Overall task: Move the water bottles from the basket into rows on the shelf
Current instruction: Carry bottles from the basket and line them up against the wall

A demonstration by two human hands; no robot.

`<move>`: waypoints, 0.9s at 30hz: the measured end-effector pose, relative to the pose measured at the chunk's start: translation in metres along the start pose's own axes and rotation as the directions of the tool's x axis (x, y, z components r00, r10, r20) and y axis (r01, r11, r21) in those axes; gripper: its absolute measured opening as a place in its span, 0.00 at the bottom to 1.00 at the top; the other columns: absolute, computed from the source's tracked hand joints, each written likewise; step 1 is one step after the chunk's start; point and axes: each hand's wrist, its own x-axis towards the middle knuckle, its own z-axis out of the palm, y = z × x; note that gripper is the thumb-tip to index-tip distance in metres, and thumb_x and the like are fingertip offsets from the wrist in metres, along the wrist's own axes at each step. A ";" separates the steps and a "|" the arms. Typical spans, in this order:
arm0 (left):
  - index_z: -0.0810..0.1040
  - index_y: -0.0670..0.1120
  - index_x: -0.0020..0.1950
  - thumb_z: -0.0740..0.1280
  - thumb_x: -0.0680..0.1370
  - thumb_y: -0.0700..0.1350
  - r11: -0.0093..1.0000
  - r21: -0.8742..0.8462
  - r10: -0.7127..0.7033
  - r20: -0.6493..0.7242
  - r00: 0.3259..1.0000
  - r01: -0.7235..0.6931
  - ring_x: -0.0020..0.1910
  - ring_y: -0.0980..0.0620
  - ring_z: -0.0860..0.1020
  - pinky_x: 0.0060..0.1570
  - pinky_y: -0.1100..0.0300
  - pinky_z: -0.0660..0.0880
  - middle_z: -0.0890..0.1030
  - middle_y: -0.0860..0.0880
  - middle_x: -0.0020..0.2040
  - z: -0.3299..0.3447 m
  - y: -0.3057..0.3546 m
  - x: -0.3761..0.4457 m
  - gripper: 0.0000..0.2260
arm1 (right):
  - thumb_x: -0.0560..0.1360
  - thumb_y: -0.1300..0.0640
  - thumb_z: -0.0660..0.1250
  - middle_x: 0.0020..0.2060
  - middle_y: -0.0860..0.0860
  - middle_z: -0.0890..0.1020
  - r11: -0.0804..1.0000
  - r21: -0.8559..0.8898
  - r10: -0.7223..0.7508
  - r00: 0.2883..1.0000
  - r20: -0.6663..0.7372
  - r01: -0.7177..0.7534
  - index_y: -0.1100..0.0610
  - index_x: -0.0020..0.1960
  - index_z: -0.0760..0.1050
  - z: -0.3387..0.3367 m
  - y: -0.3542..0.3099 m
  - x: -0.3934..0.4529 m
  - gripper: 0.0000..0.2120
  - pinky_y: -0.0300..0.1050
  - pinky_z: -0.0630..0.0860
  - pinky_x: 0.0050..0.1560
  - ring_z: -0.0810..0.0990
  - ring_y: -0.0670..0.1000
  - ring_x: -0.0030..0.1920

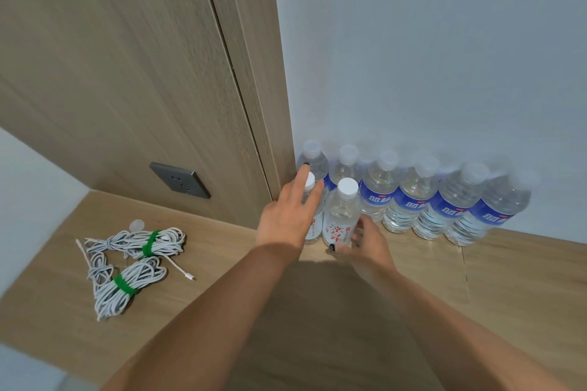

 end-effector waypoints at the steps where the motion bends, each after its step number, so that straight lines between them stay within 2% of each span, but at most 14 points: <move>1: 0.63 0.52 0.75 0.73 0.64 0.33 1.000 -0.010 -0.012 -0.030 0.999 0.011 0.59 0.47 0.74 0.31 0.60 0.65 0.57 0.45 0.78 -0.001 0.001 -0.001 0.42 | 0.66 0.60 0.76 0.56 0.43 0.76 1.000 -0.007 -0.006 1.000 -0.010 0.006 0.48 0.66 0.67 0.002 -0.001 0.000 0.33 0.43 0.74 0.57 0.75 0.46 0.57; 4: 0.65 0.51 0.75 0.74 0.63 0.32 1.000 -0.002 0.003 -0.063 0.998 -0.003 0.57 0.47 0.75 0.29 0.61 0.65 0.57 0.45 0.78 0.004 -0.001 0.001 0.42 | 0.68 0.59 0.71 0.56 0.43 0.77 0.999 -0.019 -0.046 0.999 -0.019 0.045 0.46 0.64 0.68 0.001 -0.001 0.002 0.27 0.46 0.76 0.57 0.77 0.47 0.56; 7: 0.74 0.51 0.68 0.78 0.53 0.33 0.997 0.071 0.049 -0.070 0.996 -0.044 0.48 0.48 0.78 0.24 0.62 0.61 0.69 0.44 0.73 0.005 -0.002 0.003 0.44 | 0.69 0.60 0.70 0.55 0.43 0.77 0.997 -0.046 -0.055 0.998 0.018 0.056 0.48 0.64 0.68 -0.003 -0.001 0.004 0.26 0.44 0.74 0.56 0.76 0.46 0.55; 10: 0.77 0.51 0.64 0.79 0.48 0.34 0.995 0.079 0.061 -0.097 0.993 -0.054 0.46 0.49 0.79 0.23 0.64 0.59 0.72 0.44 0.71 0.006 -0.004 0.003 0.44 | 0.70 0.59 0.72 0.53 0.41 0.75 0.994 -0.098 -0.037 0.999 0.025 0.039 0.48 0.64 0.68 -0.005 -0.003 0.005 0.26 0.42 0.73 0.55 0.75 0.45 0.54; 11: 0.76 0.51 0.66 0.79 0.50 0.34 0.998 0.052 0.042 -0.074 0.996 -0.039 0.48 0.49 0.78 0.24 0.63 0.60 0.70 0.44 0.73 0.002 -0.003 0.001 0.44 | 0.70 0.59 0.72 0.54 0.42 0.76 0.993 -0.113 -0.030 0.999 0.025 0.033 0.49 0.65 0.67 -0.005 -0.003 0.006 0.26 0.43 0.74 0.56 0.76 0.45 0.55; 13: 0.65 0.51 0.74 0.75 0.61 0.33 1.000 -0.012 0.011 -0.032 0.999 -0.012 0.58 0.47 0.74 0.30 0.61 0.66 0.56 0.44 0.79 -0.002 0.001 -0.001 0.43 | 0.69 0.58 0.73 0.58 0.45 0.77 0.990 -0.138 -0.031 0.999 0.027 0.034 0.50 0.66 0.67 -0.006 -0.005 0.006 0.28 0.48 0.75 0.60 0.77 0.48 0.59; 15: 0.55 0.51 0.77 0.69 0.69 0.32 0.999 -0.008 0.043 -0.058 0.997 -0.044 0.65 0.45 0.68 0.37 0.58 0.68 0.44 0.46 0.80 -0.003 0.003 -0.002 0.41 | 0.68 0.57 0.74 0.60 0.47 0.78 0.986 -0.159 -0.043 0.999 0.031 0.048 0.52 0.66 0.67 -0.008 -0.008 0.004 0.29 0.49 0.75 0.61 0.77 0.50 0.61; 18: 0.52 0.52 0.78 0.68 0.72 0.34 0.997 -0.040 0.062 -0.064 0.996 -0.065 0.68 0.45 0.65 0.43 0.57 0.70 0.39 0.46 0.79 -0.008 0.002 -0.006 0.40 | 0.67 0.59 0.75 0.61 0.46 0.76 0.984 -0.140 -0.102 0.994 0.029 0.106 0.52 0.68 0.66 -0.013 -0.017 -0.003 0.33 0.38 0.72 0.55 0.75 0.48 0.62; 20: 0.53 0.53 0.78 0.69 0.71 0.35 0.995 -0.076 0.065 -0.074 0.995 -0.070 0.70 0.45 0.65 0.46 0.56 0.73 0.39 0.46 0.80 -0.012 0.002 -0.011 0.41 | 0.66 0.59 0.76 0.62 0.44 0.74 0.973 -0.120 -0.195 0.980 0.034 0.198 0.51 0.70 0.65 -0.020 -0.023 -0.009 0.35 0.36 0.70 0.56 0.73 0.46 0.62; 23: 0.53 0.53 0.78 0.69 0.72 0.37 0.993 -0.088 0.071 -0.099 0.993 -0.080 0.73 0.45 0.61 0.52 0.54 0.75 0.42 0.46 0.80 -0.015 0.001 -0.022 0.40 | 0.67 0.56 0.74 0.62 0.41 0.71 0.919 -0.214 -0.314 0.944 0.104 0.330 0.50 0.71 0.62 -0.031 -0.024 -0.021 0.36 0.37 0.64 0.61 0.69 0.42 0.62; 25: 0.57 0.50 0.77 0.71 0.71 0.37 0.983 -0.151 0.088 -0.135 0.987 -0.108 0.73 0.43 0.62 0.53 0.52 0.77 0.49 0.45 0.80 -0.016 0.000 -0.033 0.38 | 0.70 0.51 0.72 0.65 0.44 0.69 0.874 -0.314 -0.333 0.928 0.169 0.371 0.52 0.73 0.59 -0.036 -0.017 -0.029 0.36 0.39 0.62 0.65 0.66 0.45 0.66; 27: 0.64 0.47 0.75 0.73 0.69 0.36 0.959 -0.237 0.109 -0.187 0.976 -0.153 0.70 0.40 0.68 0.50 0.48 0.80 0.59 0.42 0.78 -0.013 -0.001 -0.045 0.36 | 0.72 0.47 0.69 0.73 0.50 0.62 0.825 -0.412 -0.318 0.921 0.227 0.387 0.55 0.77 0.52 -0.041 -0.008 -0.037 0.40 0.47 0.58 0.74 0.58 0.52 0.74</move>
